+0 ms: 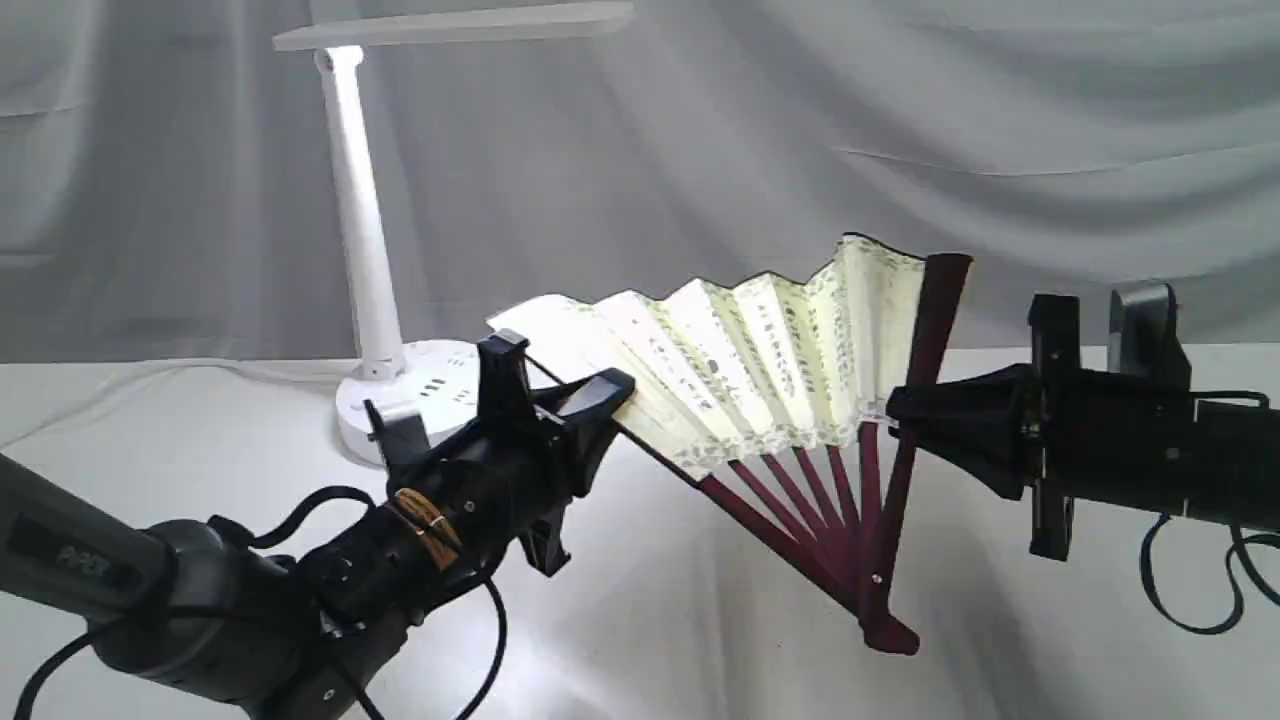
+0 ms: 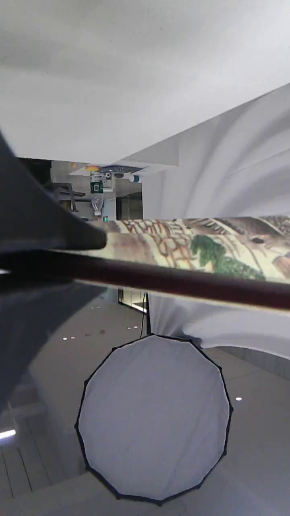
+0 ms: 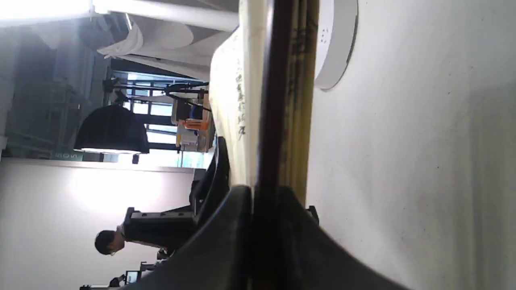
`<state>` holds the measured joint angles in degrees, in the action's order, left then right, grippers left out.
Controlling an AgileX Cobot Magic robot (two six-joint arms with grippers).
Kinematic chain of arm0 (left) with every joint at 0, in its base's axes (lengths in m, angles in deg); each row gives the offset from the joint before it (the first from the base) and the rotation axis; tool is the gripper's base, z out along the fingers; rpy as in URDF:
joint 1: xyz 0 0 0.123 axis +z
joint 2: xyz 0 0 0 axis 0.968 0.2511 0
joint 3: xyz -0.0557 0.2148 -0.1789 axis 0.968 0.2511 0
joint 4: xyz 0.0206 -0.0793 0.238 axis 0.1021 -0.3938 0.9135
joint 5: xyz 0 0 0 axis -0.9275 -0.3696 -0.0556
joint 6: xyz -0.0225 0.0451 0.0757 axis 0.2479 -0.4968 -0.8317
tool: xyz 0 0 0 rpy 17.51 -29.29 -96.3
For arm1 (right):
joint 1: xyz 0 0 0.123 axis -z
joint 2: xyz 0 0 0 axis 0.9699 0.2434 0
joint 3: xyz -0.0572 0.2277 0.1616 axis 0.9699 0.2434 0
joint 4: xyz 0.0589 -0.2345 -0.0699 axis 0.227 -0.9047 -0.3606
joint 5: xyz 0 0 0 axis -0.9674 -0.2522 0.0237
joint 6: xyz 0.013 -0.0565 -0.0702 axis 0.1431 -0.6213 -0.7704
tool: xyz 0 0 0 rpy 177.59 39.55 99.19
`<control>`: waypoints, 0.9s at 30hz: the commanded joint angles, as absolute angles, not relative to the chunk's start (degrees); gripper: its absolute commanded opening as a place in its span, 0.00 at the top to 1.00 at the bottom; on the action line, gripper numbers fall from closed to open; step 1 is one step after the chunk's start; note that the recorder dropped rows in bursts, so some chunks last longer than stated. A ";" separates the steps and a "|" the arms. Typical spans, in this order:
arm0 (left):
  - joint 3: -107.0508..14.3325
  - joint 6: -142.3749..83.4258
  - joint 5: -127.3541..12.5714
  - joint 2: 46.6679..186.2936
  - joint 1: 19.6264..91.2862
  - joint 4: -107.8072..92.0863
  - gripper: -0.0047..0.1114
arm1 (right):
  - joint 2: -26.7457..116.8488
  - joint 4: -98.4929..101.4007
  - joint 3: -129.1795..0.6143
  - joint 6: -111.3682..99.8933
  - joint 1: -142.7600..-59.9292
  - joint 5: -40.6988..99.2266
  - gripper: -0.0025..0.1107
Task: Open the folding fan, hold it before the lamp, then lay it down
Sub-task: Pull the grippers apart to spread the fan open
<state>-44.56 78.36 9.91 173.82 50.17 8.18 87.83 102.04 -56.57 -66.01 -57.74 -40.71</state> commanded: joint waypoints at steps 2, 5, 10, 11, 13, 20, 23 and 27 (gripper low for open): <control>-44.51 75.77 12.57 170.92 50.12 4.04 0.96 | 87.48 101.40 -56.45 -67.20 -54.84 -38.73 0.98; -44.51 74.49 12.57 169.58 50.12 2.93 0.96 | 87.48 101.24 -56.45 -66.33 -53.48 -38.88 0.98; -44.16 72.80 12.57 168.08 49.79 0.25 0.96 | 87.48 100.99 -56.45 -66.12 -51.71 -40.33 0.98; -44.02 72.51 12.57 168.09 49.80 0.02 0.96 | 87.48 100.99 -56.45 -66.12 -51.49 -40.63 0.98; -43.35 71.77 12.57 167.95 49.80 -0.43 0.96 | 87.48 100.99 -56.45 -66.01 -51.22 -40.70 0.98; -39.27 68.89 12.57 166.92 46.61 -12.55 0.96 | 87.48 101.40 -56.45 -63.17 -48.35 -40.70 0.98; -38.39 64.83 12.57 166.12 43.47 -19.59 0.96 | 87.48 101.40 -56.45 -62.89 -47.32 -40.70 0.98; -38.28 62.69 12.57 165.96 40.18 -26.97 0.96 | 87.48 101.40 -56.45 -61.63 -46.45 -40.70 0.98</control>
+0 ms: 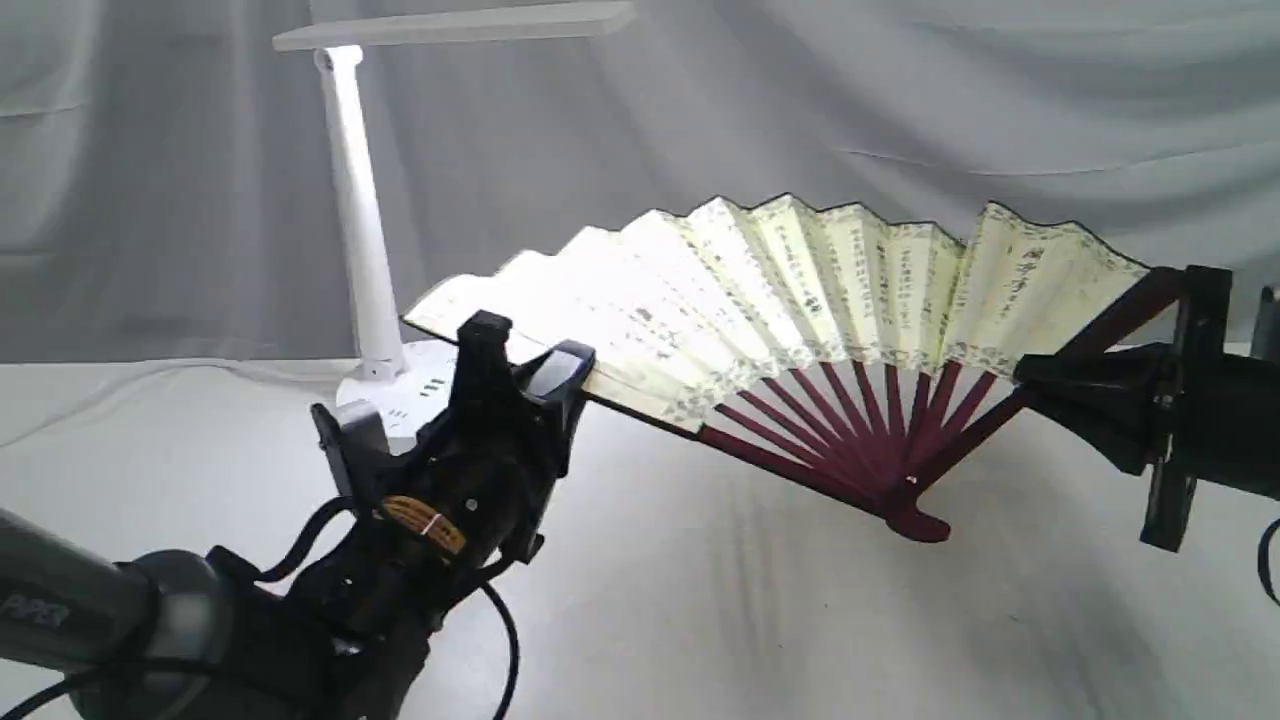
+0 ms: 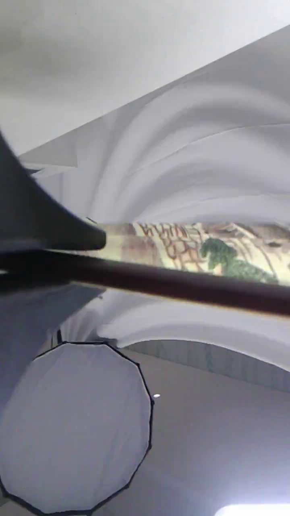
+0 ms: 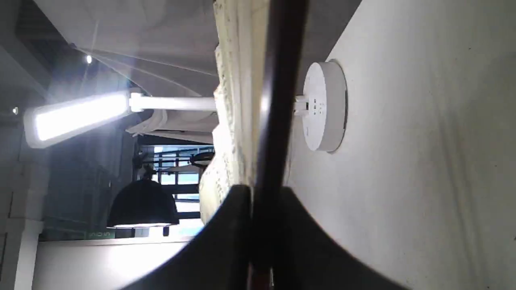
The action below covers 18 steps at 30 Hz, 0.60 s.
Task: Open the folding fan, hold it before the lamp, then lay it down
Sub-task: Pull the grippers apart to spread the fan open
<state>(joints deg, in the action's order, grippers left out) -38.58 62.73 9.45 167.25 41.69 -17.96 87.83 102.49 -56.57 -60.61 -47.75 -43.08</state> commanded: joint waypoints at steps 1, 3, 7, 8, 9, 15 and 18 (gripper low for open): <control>-38.28 62.51 12.57 165.96 39.50 -28.64 0.96 | 87.48 101.40 -56.45 -61.63 -46.45 -40.70 0.98; -38.28 61.16 12.57 165.96 38.15 -32.75 0.96 | 87.48 101.40 -56.45 -61.63 -46.27 -40.70 0.98; -38.28 57.35 12.57 165.96 35.21 -41.48 0.96 | 87.48 101.40 -56.45 -61.50 -45.19 -40.70 0.98; -38.28 56.57 12.57 165.96 34.55 -43.49 0.96 | 87.48 101.40 -56.45 -61.50 -44.75 -40.70 0.98; -38.28 56.40 12.57 165.96 34.05 -45.25 0.96 | 87.48 101.40 -56.45 -61.50 -44.23 -40.70 0.98; -38.28 56.40 12.57 165.96 32.20 -52.30 0.96 | 87.48 101.31 -56.45 -60.78 -41.35 -40.70 0.98; -38.28 56.40 12.57 165.96 31.89 -54.16 0.96 | 87.48 100.54 -56.45 -60.14 -40.61 -40.70 0.98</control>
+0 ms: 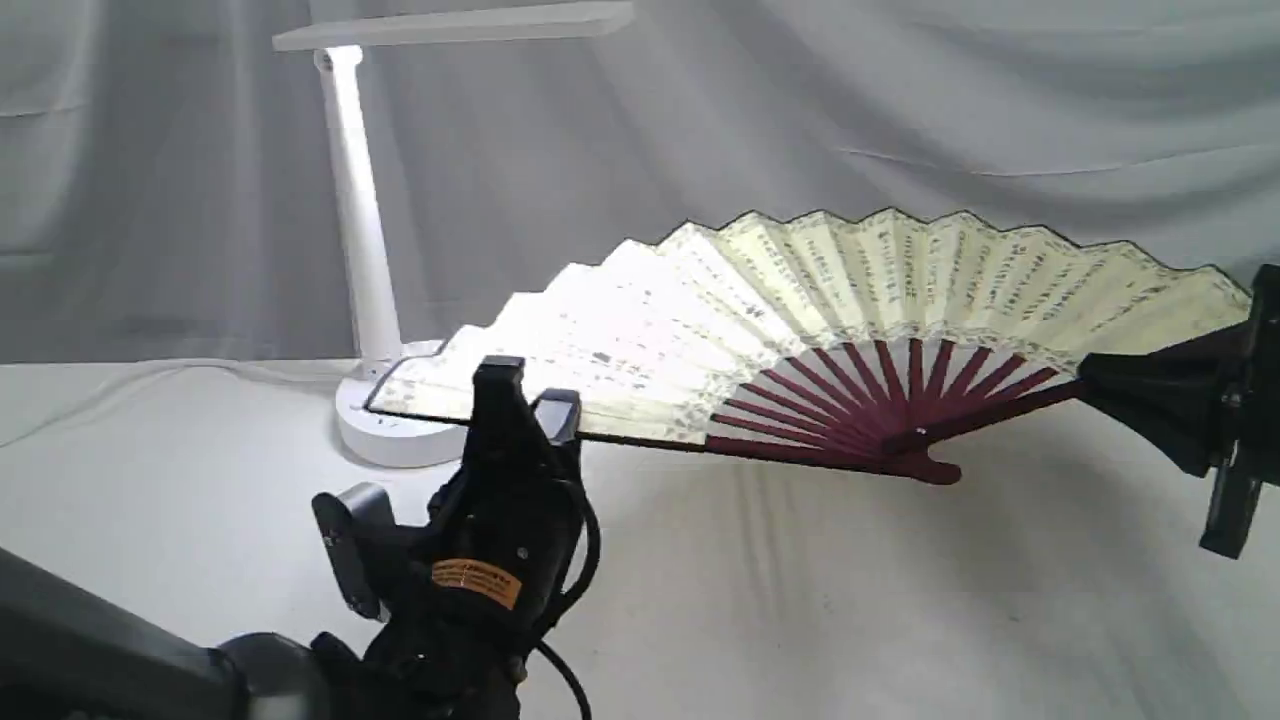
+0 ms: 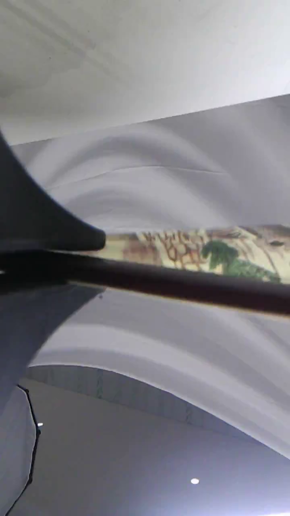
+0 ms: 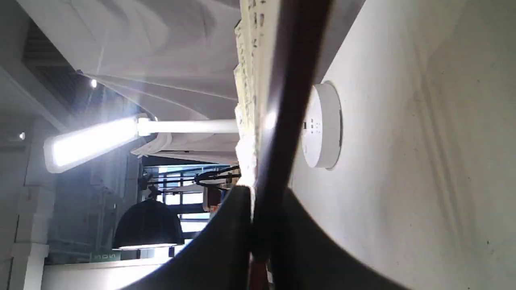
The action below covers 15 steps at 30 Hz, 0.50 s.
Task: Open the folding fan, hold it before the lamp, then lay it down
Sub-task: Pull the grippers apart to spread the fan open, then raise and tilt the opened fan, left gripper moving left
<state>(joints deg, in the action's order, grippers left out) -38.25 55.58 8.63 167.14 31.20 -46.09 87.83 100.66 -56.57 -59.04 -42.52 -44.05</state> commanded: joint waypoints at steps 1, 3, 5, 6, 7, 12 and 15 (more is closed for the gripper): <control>-38.28 56.40 12.57 165.96 31.89 -54.16 0.96 | 87.48 100.54 -56.45 -60.09 -40.41 -40.70 0.98; -38.28 56.40 12.57 165.96 31.89 -54.16 0.96 | 87.48 100.43 -56.45 -60.09 -40.40 -40.70 0.98; -38.28 56.40 12.57 165.96 31.89 -54.43 0.96 | 87.48 100.43 -56.45 -59.84 -40.40 -40.70 0.98; -38.28 56.40 12.57 165.96 31.89 -54.80 0.96 | 87.48 100.43 -56.45 -59.84 -40.40 -40.70 0.98; -38.28 56.40 12.57 165.96 31.89 -55.29 0.96 | 87.48 100.43 -56.45 -59.84 -40.40 -40.70 0.98; -38.28 56.82 12.57 165.96 31.89 -55.68 0.96 | 87.48 99.94 -56.45 -59.60 -40.40 -40.70 0.98; -38.28 57.07 12.57 165.96 31.89 -55.68 0.96 | 87.48 99.84 -56.45 -58.93 -40.50 -40.70 0.98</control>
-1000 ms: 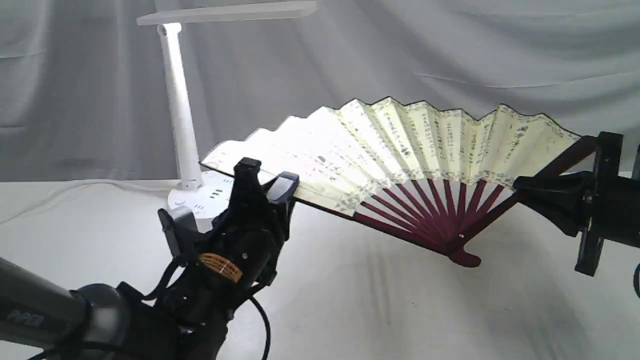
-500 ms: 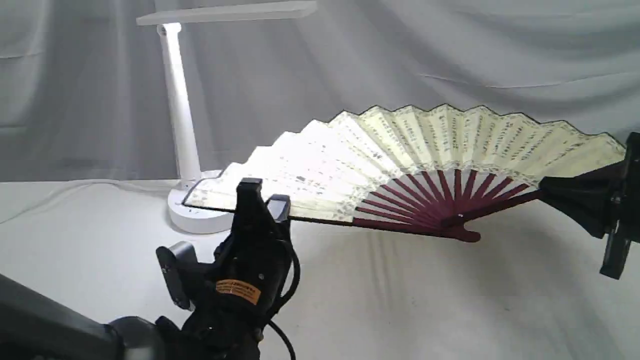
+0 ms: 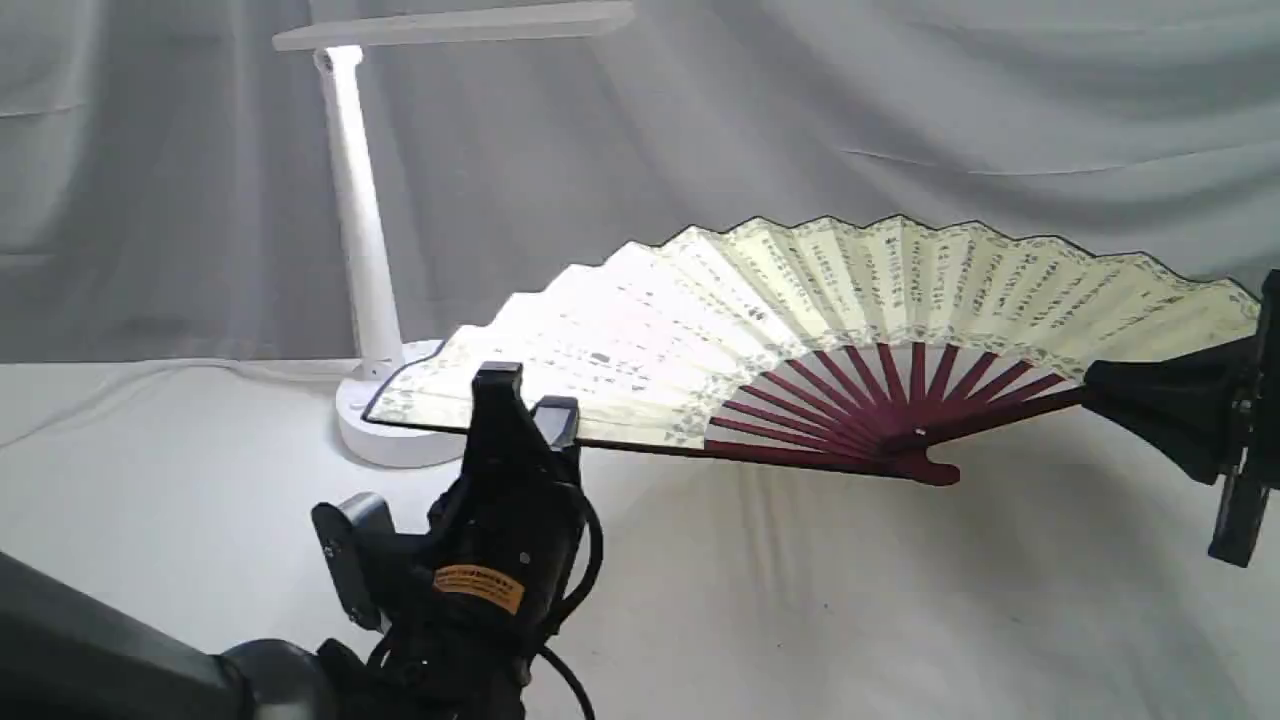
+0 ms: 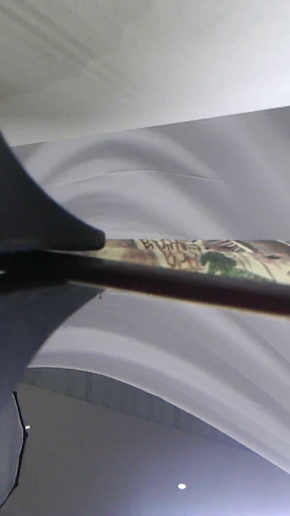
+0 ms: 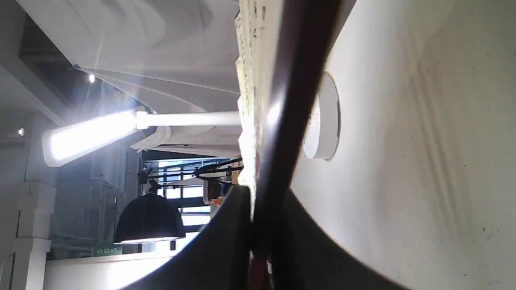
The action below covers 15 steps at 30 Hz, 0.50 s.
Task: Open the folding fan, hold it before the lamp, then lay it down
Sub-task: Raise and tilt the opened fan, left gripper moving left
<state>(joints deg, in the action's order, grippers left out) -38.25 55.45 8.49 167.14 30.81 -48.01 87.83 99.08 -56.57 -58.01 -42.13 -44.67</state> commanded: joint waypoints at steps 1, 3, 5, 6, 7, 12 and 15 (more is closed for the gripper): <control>-38.28 57.18 12.57 165.96 31.89 -55.68 0.96 | 87.48 99.84 -56.45 -58.51 -40.50 -40.70 0.98; -38.28 57.18 12.57 165.96 31.89 -55.68 0.96 | 87.48 100.68 -56.45 -58.55 -40.50 -40.70 0.98; -38.14 57.18 12.57 165.57 31.89 -55.68 0.96 | 87.48 101.40 -56.45 -58.45 -40.50 -40.70 0.98; -37.77 57.18 12.57 165.21 31.89 -55.80 0.96 | 87.48 101.40 -56.45 -58.46 -40.50 -40.70 0.98; -37.53 57.02 12.57 164.69 31.89 -56.30 0.96 | 87.48 101.40 -56.45 -58.46 -40.50 -40.70 0.98; -37.05 56.66 12.57 162.71 32.14 -59.65 0.96 | 87.48 101.40 -56.45 -58.46 -42.65 -40.70 0.98; -37.05 56.70 12.57 162.08 32.14 -60.05 0.96 | 87.48 101.40 -56.45 -58.32 -45.79 -40.70 0.98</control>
